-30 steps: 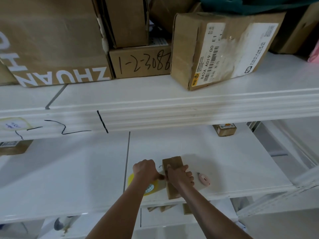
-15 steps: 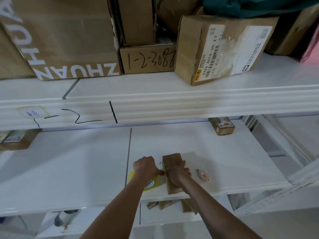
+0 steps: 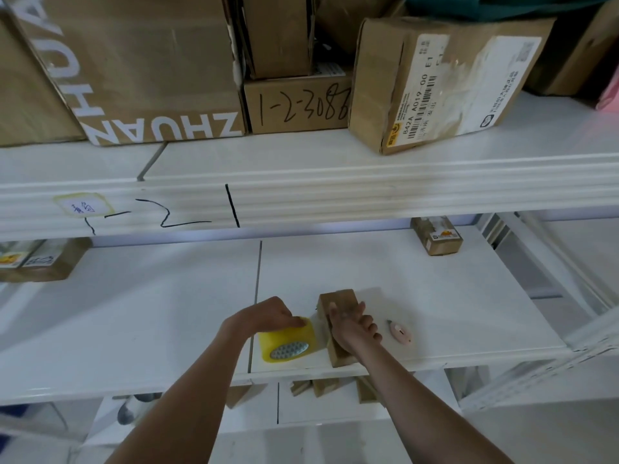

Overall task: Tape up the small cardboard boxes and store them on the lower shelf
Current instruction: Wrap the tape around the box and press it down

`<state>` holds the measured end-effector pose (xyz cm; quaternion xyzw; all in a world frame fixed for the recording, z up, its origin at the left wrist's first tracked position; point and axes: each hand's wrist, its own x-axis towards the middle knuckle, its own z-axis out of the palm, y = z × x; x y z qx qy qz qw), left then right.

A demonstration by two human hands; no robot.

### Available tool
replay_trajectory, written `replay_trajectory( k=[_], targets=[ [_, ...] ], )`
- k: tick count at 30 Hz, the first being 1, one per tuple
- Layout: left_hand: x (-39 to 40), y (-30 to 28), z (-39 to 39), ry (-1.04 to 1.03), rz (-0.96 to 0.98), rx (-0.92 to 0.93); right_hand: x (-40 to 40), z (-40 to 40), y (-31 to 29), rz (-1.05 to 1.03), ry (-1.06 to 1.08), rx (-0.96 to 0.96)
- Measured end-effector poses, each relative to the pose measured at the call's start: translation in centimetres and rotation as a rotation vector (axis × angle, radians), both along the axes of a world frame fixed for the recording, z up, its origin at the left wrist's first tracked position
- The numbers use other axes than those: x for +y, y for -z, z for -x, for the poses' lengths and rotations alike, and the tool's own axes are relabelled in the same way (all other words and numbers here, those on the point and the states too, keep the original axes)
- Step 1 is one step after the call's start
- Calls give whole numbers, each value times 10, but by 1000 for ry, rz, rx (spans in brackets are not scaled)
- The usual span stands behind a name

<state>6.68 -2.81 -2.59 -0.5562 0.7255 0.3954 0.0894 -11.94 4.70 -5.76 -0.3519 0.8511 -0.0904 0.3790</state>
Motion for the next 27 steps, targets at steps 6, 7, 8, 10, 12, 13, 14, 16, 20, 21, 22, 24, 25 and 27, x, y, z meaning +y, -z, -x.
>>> replay_trajectory(
  k=[6,7,8,10,12,13,14,16,20,21,22,24,25,27],
  targets=[
    [5,7,2,-26,128,-27,-1,1,4,-2,-23,18],
    [6,9,2,-34,134,-27,-1,1,5,-6,-27,23],
    [7,9,2,-42,138,-34,-1,1,6,-12,-34,26],
    [8,9,3,-40,151,-66,-1,0,5,-18,-41,22],
    [10,8,2,-26,186,-113,-1,1,4,-15,-37,18],
    [11,7,1,-17,214,-148,-1,3,3,-14,-35,4],
    [13,6,0,-11,244,-187,-1,4,3,-14,-34,-15],
    [16,5,0,-13,291,-244,1,4,1,-16,-39,-29],
    [21,6,9,-12,360,-297,3,8,-9,-60,-122,-32],
    [22,6,10,-14,360,-300,4,10,-10,-72,-167,-31],
    [22,6,10,-18,359,-303,5,11,-10,-76,-212,-23],
    [22,6,9,-26,357,-304,4,15,-9,-82,-270,-8],
    [23,6,9,-30,356,-302,4,16,-8,-88,-282,-5],
    [24,5,9,-33,370,-304,3,16,-8,-83,-275,-9]
  ],
)
